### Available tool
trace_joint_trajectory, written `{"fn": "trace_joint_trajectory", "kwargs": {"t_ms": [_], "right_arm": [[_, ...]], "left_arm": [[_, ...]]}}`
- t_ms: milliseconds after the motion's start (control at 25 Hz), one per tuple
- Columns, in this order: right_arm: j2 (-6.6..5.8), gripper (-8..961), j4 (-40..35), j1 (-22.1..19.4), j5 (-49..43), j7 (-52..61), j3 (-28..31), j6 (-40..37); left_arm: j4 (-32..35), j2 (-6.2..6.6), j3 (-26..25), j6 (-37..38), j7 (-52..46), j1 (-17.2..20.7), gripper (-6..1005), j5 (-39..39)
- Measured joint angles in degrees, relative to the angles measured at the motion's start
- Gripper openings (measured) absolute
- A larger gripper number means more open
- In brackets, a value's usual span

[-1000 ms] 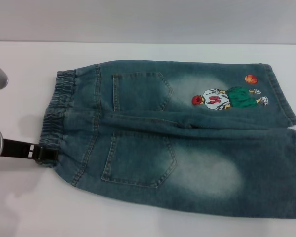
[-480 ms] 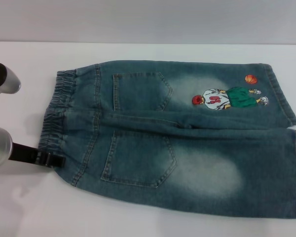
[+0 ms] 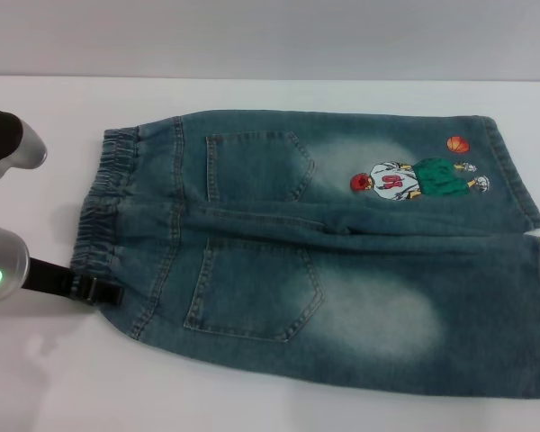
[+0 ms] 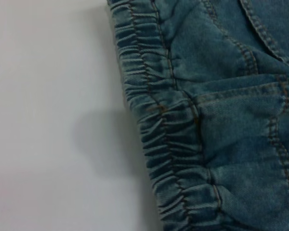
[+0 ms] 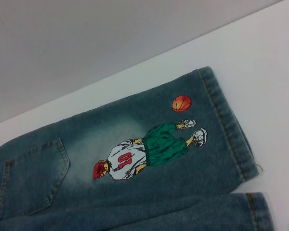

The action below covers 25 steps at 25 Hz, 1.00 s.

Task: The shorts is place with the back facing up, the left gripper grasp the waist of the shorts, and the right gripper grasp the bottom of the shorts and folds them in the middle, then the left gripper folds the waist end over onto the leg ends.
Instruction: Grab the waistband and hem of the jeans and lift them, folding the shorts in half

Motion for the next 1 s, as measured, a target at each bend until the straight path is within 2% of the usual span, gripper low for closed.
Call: {"fn": "trace_joint_trajectory", "kwargs": {"t_ms": [1000], "right_arm": [[0.01, 604, -0.8, 0.8, 0.0, -0.6, -0.2, 0.0]], "left_arm": [[-3.2, 0.0, 1.6, -3.2, -0.2, -1.2, 831, -0.8]]}}
